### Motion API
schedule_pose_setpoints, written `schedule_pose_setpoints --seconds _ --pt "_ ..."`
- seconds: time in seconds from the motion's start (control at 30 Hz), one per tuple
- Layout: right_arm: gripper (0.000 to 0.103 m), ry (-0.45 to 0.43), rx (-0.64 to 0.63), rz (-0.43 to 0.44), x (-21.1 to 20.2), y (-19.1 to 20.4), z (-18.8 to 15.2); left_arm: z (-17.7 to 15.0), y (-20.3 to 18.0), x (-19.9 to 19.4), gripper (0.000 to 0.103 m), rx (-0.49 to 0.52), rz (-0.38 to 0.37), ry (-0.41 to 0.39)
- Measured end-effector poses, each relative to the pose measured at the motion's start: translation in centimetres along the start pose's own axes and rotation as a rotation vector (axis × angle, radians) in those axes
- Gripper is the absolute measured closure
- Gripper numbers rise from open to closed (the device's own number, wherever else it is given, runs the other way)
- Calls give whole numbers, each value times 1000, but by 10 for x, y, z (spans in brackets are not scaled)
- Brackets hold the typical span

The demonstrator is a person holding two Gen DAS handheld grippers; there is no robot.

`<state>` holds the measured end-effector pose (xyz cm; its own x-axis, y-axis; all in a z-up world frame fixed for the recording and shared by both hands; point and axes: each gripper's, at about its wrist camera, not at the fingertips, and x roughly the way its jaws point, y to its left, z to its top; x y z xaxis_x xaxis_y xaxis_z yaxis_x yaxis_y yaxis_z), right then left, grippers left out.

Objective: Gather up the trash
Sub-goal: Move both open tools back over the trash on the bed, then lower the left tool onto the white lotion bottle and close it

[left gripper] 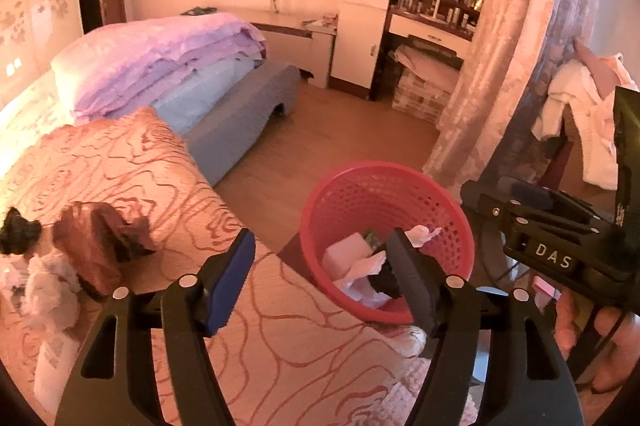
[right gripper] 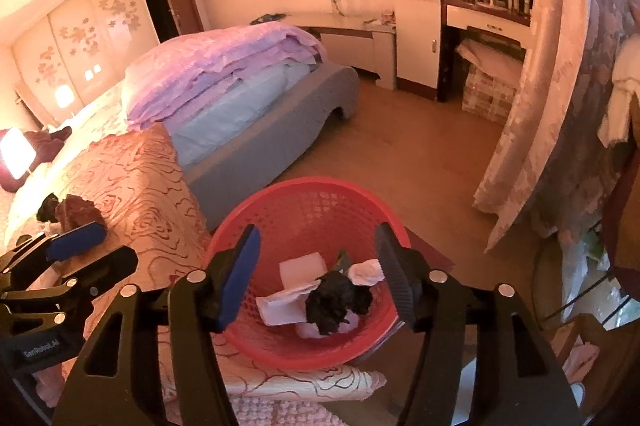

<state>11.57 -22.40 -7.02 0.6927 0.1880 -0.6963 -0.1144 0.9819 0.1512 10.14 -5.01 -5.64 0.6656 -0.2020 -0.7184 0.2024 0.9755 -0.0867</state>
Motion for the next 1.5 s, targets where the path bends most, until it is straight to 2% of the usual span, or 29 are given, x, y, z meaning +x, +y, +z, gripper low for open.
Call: schedule_pose_setpoints --seconds 0.3,0.57,0.8,1.03,1.23,1.5 --pt "40 -14 -53 53 -10 28 -4 -10 19 -24 33 -3 105 -28" --pt "37 2 -97 107 -14 61 -14 -25 44 -44 31 -26 166 -41" --pt "35 28 -135 153 -14 91 -28 -40 86 -61 30 -92 211 -42" --pt "35 39 -164 191 -17 110 -35 -61 153 -89 30 -214 289 -54" --pt "35 53 -176 209 -17 118 -41 -84 189 -102 30 -256 276 -31" --pt "35 57 -179 213 -16 119 -43 -104 203 -88 30 -277 219 35"
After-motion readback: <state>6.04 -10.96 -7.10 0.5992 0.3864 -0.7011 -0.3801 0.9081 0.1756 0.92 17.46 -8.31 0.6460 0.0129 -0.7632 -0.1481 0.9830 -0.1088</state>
